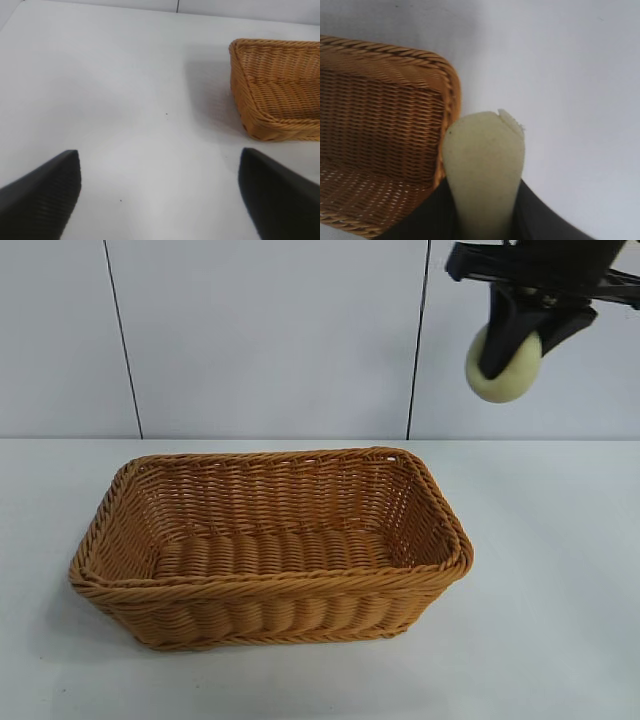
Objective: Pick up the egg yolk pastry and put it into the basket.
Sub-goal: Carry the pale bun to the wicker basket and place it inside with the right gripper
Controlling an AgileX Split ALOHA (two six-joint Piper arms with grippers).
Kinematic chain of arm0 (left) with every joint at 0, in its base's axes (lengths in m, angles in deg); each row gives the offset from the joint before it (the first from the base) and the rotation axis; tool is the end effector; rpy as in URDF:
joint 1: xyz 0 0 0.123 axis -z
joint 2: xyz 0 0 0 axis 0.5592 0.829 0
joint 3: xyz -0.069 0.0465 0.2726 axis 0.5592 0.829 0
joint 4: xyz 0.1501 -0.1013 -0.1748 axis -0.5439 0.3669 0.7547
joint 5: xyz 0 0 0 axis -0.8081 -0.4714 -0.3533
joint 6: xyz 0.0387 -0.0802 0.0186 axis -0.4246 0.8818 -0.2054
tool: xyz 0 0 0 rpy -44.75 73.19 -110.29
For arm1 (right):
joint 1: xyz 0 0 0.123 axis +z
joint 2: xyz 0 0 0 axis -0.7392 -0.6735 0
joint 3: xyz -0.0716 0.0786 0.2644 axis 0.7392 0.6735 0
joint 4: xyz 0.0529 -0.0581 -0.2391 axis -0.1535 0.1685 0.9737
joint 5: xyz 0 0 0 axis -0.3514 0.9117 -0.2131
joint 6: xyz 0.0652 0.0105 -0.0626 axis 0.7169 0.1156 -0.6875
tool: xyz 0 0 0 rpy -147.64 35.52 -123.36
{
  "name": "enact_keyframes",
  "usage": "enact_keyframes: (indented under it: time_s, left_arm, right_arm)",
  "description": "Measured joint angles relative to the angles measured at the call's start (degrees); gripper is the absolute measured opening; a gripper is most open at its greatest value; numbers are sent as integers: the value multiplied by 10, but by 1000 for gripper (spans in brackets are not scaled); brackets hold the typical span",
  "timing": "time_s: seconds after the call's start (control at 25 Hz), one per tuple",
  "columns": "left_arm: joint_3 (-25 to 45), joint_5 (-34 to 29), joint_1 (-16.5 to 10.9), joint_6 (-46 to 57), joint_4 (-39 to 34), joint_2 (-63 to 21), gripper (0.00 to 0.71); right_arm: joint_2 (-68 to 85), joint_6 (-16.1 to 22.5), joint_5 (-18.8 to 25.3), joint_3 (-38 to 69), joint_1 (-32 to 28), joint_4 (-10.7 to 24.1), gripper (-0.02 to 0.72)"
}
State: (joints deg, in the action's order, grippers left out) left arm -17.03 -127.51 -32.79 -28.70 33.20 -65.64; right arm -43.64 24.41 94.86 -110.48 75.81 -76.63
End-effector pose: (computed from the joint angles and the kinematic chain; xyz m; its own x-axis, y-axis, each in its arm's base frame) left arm -0.0055 -0.0008 0.2750 -0.4607 -0.0735 -0.8845 -0.0088 0.9969 -0.0782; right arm 0.3445 0.1951 0.2845 -0.8625 -0.2864 -0.4172 -0.3801 0.9109 0.1605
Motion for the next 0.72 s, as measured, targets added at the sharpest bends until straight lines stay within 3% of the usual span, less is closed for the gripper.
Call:
enact_keyframes:
  time_s: [0.2, 0.4, 0.6, 0.72]
  left_arm:
    - [0, 0, 0, 0, 0, 0, 662]
    - [0, 0, 0, 0, 0, 0, 662]
    - [0, 0, 0, 0, 0, 0, 662]
    - [0, 0, 0, 0, 0, 0, 662]
  right_arm:
    - [-53, 9, -40, -1, 58, 0, 138]
    - [-128, 21, -92, -1, 69, 0, 138]
    - [-186, 21, -97, -1, 69, -1, 145]
    - [-192, 21, -96, -1, 69, -1, 216]
